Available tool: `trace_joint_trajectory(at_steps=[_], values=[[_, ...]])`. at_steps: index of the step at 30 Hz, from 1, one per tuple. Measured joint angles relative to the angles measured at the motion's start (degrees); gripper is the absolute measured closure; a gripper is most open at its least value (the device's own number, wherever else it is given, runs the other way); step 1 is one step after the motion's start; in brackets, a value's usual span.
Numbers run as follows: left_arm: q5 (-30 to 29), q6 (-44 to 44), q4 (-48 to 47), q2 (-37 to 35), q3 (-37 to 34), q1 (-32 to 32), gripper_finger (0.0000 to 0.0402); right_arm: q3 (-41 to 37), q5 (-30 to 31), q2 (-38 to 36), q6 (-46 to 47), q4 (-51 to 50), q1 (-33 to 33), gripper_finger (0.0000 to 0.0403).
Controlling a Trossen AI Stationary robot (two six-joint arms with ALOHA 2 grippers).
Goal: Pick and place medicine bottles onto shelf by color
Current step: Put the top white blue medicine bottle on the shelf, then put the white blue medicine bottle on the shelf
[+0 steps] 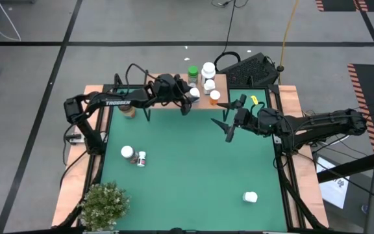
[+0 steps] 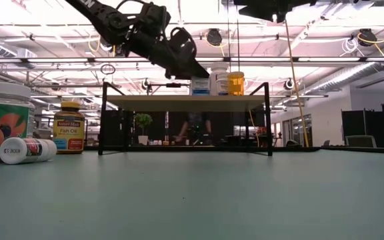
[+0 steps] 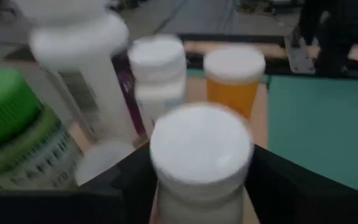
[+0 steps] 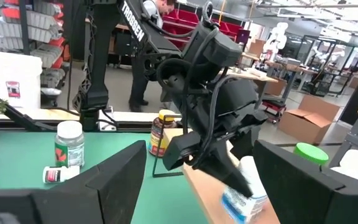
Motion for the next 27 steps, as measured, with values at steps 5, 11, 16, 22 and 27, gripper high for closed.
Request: trace_joint_trajectory(at_steps=[5,11,16,22,27], values=[[0.83,-0.07,-0.57,0.23,-0.22,0.3,0.0129,0.0,0.0,0.0,0.14,-0.01,0.0,0.0115],[0.76,1.3,-0.41,-1.32,-0.2,0.24,0.0071,0.01,-0.02,0.0,0.48,-0.05,0.0,0.0115],[-0.14,1.52,-1.1,-5.32,-0.14,-0.34,0.0046,0.0,-0.02,0.0,0.92,-1.1,0.0,0.0115],[-8.95,3.54,-10.73,-13.48,-0.03,-3.38,0.0046,0.0,-0.02,0.0,3.39,-1.72,0.0,0.0115],[-16.14,2.49,-19.44,-20.23,-1.44,-8.18,0.0068,0.0,-0.07,-0.02,5.82,-3.8,0.0,0.0115]])
